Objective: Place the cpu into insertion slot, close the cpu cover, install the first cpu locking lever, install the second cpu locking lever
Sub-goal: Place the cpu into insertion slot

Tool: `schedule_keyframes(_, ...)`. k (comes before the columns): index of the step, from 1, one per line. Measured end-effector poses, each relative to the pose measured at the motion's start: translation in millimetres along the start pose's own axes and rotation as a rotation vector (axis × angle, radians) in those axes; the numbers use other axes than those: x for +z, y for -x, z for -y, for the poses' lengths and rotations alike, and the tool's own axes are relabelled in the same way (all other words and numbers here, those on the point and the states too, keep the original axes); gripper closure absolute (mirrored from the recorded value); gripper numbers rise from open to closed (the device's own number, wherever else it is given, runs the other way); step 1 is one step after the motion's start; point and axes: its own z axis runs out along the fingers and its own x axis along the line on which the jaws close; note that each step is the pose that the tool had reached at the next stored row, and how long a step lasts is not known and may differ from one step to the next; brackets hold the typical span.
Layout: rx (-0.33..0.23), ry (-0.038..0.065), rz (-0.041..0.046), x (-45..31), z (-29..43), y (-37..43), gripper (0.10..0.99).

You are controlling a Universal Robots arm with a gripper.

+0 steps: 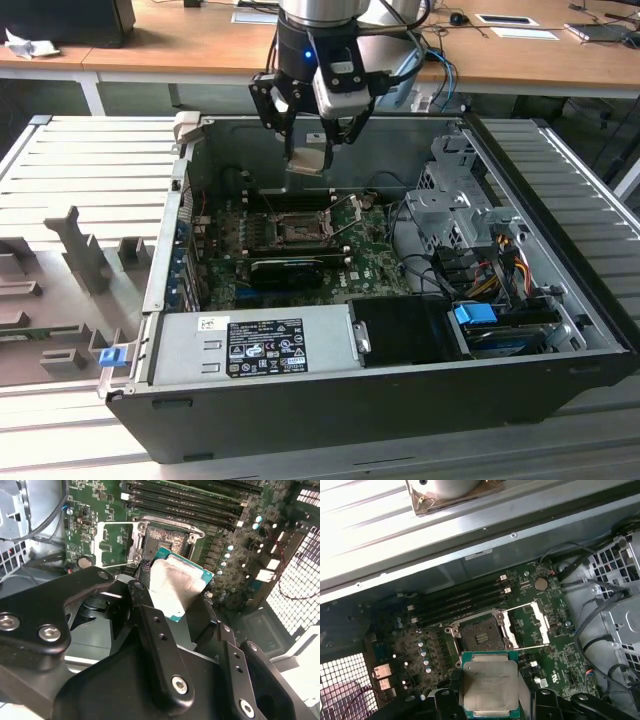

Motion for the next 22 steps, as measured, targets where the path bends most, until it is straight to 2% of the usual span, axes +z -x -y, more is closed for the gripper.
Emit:
schedule_keyframes(8, 0.068, 0.001, 0.006, 0.6, 0.1, 0.0, 0.557)
schedule_keyframes(11, 0.11, 0.002, 0.0096, 0.9, 0.2, 0.0, 0.557)
schedule_keyframes(22, 0.187, 0.003, 0.0165, 2.5, 0.3, 0.0, 0.557)
